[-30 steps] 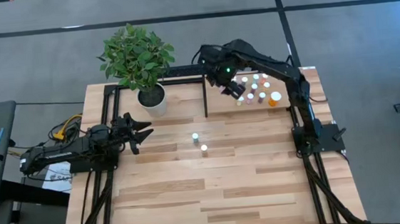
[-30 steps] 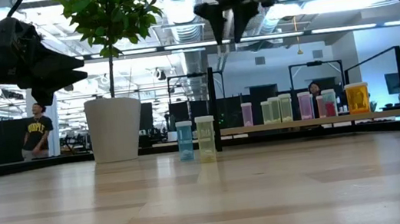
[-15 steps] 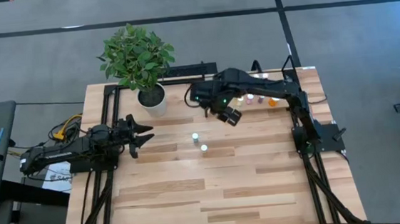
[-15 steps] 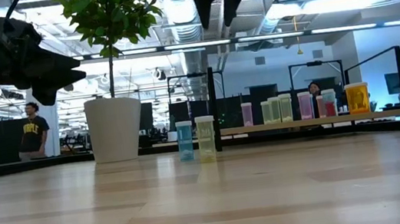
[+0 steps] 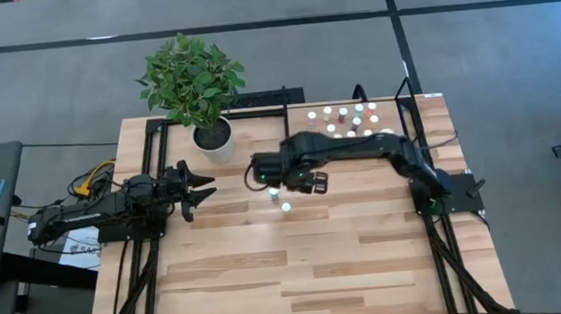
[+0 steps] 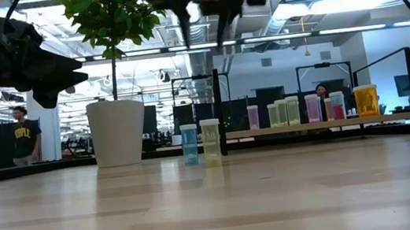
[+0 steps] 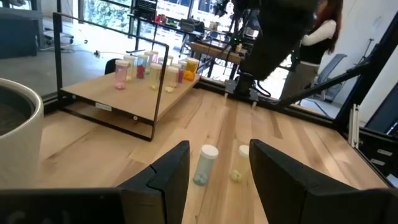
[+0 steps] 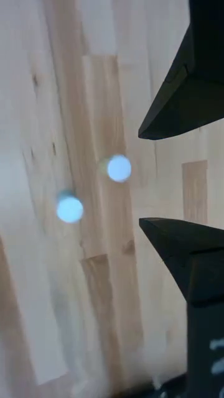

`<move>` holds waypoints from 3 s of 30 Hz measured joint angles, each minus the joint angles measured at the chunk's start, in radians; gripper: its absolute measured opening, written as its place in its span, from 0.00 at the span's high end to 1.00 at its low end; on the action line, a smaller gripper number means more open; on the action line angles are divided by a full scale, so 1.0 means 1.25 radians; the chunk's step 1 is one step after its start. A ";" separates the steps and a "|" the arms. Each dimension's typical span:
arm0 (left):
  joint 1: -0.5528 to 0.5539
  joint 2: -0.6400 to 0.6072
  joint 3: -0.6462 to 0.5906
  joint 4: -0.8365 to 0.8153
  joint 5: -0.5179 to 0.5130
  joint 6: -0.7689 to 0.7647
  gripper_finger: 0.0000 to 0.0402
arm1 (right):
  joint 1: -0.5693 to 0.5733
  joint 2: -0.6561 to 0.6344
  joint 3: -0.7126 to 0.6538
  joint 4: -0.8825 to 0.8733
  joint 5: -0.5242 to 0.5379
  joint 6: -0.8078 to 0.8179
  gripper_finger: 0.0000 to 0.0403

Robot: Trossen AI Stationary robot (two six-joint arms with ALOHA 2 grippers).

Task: Pick and place medicine bottles onto shelf by color
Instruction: Put the yellow pill bottle on the shelf

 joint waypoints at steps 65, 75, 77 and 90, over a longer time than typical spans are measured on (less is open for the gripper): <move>0.000 0.005 0.000 0.000 0.000 -0.001 0.62 | -0.005 0.120 -0.169 0.154 -0.090 -0.395 0.41; 0.000 0.005 0.000 0.000 0.000 -0.001 0.62 | -0.006 0.120 -0.207 0.214 -0.122 -0.412 0.41; 0.000 0.005 0.000 0.000 0.000 -0.001 0.62 | -0.006 0.120 -0.207 0.221 -0.122 -0.413 0.41; 0.000 0.005 0.000 0.000 0.000 -0.001 0.62 | -0.006 0.120 -0.207 0.223 -0.122 -0.393 0.53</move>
